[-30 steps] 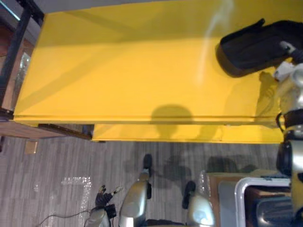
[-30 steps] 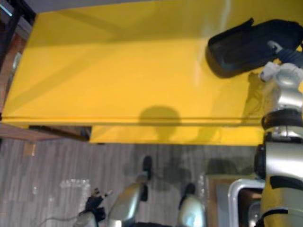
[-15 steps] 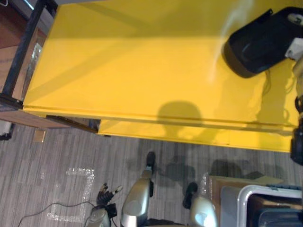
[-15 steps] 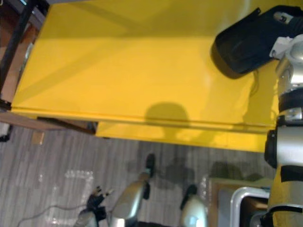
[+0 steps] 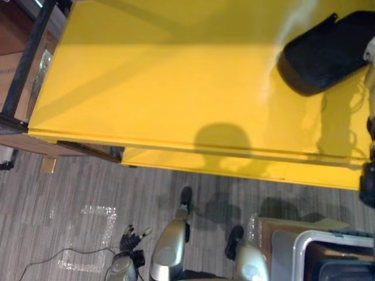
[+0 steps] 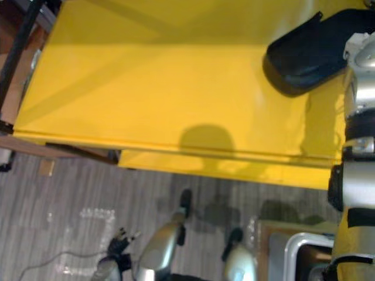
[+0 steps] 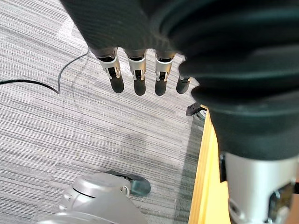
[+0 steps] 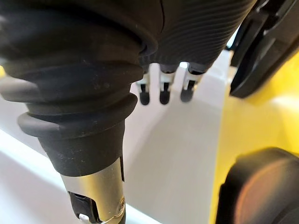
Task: Walk over and take plastic housings, then place them on the shelf
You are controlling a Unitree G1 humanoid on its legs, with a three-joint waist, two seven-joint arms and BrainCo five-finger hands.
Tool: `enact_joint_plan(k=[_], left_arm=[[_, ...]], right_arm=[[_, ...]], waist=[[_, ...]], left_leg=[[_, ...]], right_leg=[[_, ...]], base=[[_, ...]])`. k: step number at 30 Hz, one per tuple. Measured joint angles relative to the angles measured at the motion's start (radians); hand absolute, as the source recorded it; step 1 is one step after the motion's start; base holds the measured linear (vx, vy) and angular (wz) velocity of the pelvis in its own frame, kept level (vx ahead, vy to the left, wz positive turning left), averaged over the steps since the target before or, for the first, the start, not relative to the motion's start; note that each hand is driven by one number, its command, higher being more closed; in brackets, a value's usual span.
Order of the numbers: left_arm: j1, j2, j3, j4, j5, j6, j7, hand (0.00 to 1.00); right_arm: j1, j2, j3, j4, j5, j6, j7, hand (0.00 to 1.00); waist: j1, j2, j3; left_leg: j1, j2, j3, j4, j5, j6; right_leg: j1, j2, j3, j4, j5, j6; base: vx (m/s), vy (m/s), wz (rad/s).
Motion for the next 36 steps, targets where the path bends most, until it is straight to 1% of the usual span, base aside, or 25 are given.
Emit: enact_joint_plan(k=[2,3,4,7,10,14,18,21,22,24,26,31,36], left_arm=[[-0.003,-0.003,-0.001,0.001,0.0,0.001,0.001,0.0],[-0.004,-0.003,-0.001,0.001,-0.001,0.001,0.001,0.0],[-0.005,-0.003,-0.001,0.001,0.0,0.0,0.001,0.0],[-0.007,-0.005,-0.001,0.01,0.0,-0.001,0.004,0.0],[-0.015,-0.005,-0.001,0.013,0.0,-0.001,0.005,0.0],[-0.026,-0.006,0.0,0.015,0.0,0.0,0.006,0.0],[-0.032,-0.006,0.002,0.015,0.0,0.0,0.007,0.0],[-0.034,-0.006,0.002,0.016,0.0,0.0,0.006,0.0],[-0.034,-0.006,0.002,0.016,0.0,0.0,0.006,0.0],[-0.034,-0.007,0.002,0.016,0.0,0.0,0.006,0.0],[-0.034,-0.007,0.002,0.017,0.0,0.001,0.006,0.0],[-0.036,-0.007,0.001,0.031,0.0,0.005,0.006,0.0],[-0.044,-0.009,0.001,0.053,0.0,0.006,0.006,0.0]], right_arm=[[0.042,0.054,-0.027,-0.019,0.032,0.016,-0.013,0.0],[0.059,0.075,-0.041,-0.019,0.042,0.022,-0.014,0.0],[0.081,0.1,-0.058,-0.02,0.043,0.036,-0.014,0.0],[0.104,0.146,-0.06,-0.02,0.049,0.057,-0.01,0.0],[0.107,0.163,-0.06,-0.02,0.079,0.057,-0.003,0.0],[0.12,0.191,-0.06,-0.022,0.087,0.054,0.007,0.0],[0.129,0.194,-0.061,-0.026,0.088,0.037,0.007,0.0],[0.13,0.204,-0.074,-0.022,0.103,0.008,0.001,0.0],[0.13,0.205,-0.076,-0.021,0.114,-0.001,-0.004,1.0],[0.131,0.205,-0.076,-0.017,0.127,-0.016,-0.008,1.0],[0.133,0.205,-0.08,-0.017,0.129,-0.02,-0.009,1.0],[0.14,0.207,-0.096,-0.017,0.177,-0.013,-0.005,1.0],[0.146,0.211,-0.095,-0.017,0.19,-0.015,0.005,1.0]], waist=[[-0.017,0.0,0.0],[-0.02,0.0,0.0],[-0.022,0.0,0.0],[-0.021,0.0,0.0],[-0.021,-0.001,0.0],[-0.017,-0.002,0.0],[-0.016,-0.016,0.005],[-0.017,-0.02,0.007],[-0.017,-0.02,0.007],[-0.017,-0.02,0.007],[-0.017,-0.02,0.007],[-0.03,-0.024,0.005],[-0.037,-0.025,0.005]], left_leg=[[0.003,0.001,0.008,0.0,0.0,0.0],[0.005,0.002,0.01,0.0,0.0,0.0],[0.008,0.003,0.014,0.0,-0.001,0.001],[0.014,0.006,0.034,0.0,-0.003,0.003],[0.014,0.007,0.034,0.0,-0.004,0.005],[0.012,0.004,0.034,0.0,-0.005,0.006],[0.008,0.002,0.033,0.0,-0.005,0.007],[0.007,0.002,0.033,0.0,-0.005,0.007],[0.007,0.001,0.032,0.0,-0.005,0.007],[0.006,0.001,0.032,0.0,-0.005,0.007],[0.006,0.001,0.031,0.0,-0.005,0.007],[0.009,0.001,0.032,0.0,-0.005,0.007],[0.013,0.002,0.032,0.0,-0.005,0.007]], right_leg=[[0.001,0.001,0.009,-0.007,0.008,0.002],[0.001,0.001,0.013,-0.011,0.011,0.002],[0.001,0.001,0.018,-0.013,0.013,0.003],[-0.001,0.002,0.034,-0.016,0.02,0.004],[0.001,0.003,0.035,-0.023,0.026,0.006],[0.001,0.001,0.035,-0.027,0.029,0.009],[0.0,-0.001,0.034,-0.027,0.03,0.011],[-0.001,-0.001,0.033,-0.027,0.03,0.011],[-0.001,-0.001,0.033,-0.026,0.03,0.011],[-0.001,-0.001,0.032,-0.024,0.03,0.011],[-0.001,-0.002,0.032,-0.023,0.03,0.011],[-0.001,-0.002,0.033,-0.011,0.028,0.011],[-0.001,-0.002,0.034,-0.008,0.027,0.01]], base=[[0.01,-0.009,-0.17],[-0.01,0.003,-0.14],[-0.01,0.003,-0.14],[-0.01,0.002,-0.14],[0.0,0.0,-0.03],[0.0,0.0,0.0],[0.0,0.0,0.0],[0.0,0.0,0.0],[0.0,0.0,0.0],[0.0,0.0,0.0],[0.0,0.0,0.0],[0.0,0.0,0.0],[0.0,0.0,0.0]])
